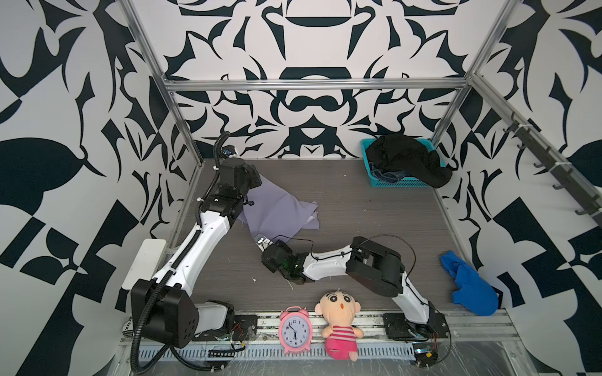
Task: Fold and stack skirts
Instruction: Flatten out the skirt at the center of the table.
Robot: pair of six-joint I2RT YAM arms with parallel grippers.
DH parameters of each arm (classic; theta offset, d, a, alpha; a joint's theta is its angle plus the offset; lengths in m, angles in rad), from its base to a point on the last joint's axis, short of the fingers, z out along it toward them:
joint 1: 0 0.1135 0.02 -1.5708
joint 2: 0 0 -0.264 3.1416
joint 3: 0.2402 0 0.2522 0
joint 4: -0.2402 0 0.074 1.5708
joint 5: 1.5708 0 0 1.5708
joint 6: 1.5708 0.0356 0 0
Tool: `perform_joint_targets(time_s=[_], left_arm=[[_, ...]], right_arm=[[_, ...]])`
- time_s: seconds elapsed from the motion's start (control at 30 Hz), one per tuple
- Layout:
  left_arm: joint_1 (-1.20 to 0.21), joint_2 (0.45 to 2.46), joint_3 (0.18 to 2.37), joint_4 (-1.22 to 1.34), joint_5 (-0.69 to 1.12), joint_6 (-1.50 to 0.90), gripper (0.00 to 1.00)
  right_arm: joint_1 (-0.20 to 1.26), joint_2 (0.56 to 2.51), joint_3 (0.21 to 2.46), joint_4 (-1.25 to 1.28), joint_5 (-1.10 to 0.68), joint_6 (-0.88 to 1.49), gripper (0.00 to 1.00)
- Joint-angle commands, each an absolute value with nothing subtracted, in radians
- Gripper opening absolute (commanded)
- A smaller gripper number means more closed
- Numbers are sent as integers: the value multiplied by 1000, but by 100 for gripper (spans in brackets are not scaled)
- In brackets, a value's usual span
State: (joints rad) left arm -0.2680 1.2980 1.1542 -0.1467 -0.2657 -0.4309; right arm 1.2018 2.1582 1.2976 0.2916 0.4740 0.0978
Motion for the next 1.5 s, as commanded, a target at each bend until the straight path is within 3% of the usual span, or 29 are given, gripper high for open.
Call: perform_joint_targets(time_s=[0.0, 0.43, 0.87, 1.0, 1.23, 1.47], left_arm=[[-258, 1228, 1158, -148, -272, -449, 0], [-251, 1102, 1237, -333, -249, -454, 0], [-251, 964, 1292, -505, 20, -583, 0], [-252, 901, 1267, -463, 114, -598, 0], [-252, 896, 1248, -400, 104, -677, 0], [-251, 999, 1221, -326, -60, -701, 0]], right_arm=[[1161, 1980, 1244, 323, 461, 87, 0], [943, 1415, 1176, -33, 109, 60, 0], [894, 1046, 1240, -405, 120, -23, 0], [893, 991, 1300, -490, 149, -47, 0], [865, 1013, 1416, -544, 255, -78, 0], [577, 1252, 1565, -515, 50, -68, 0]])
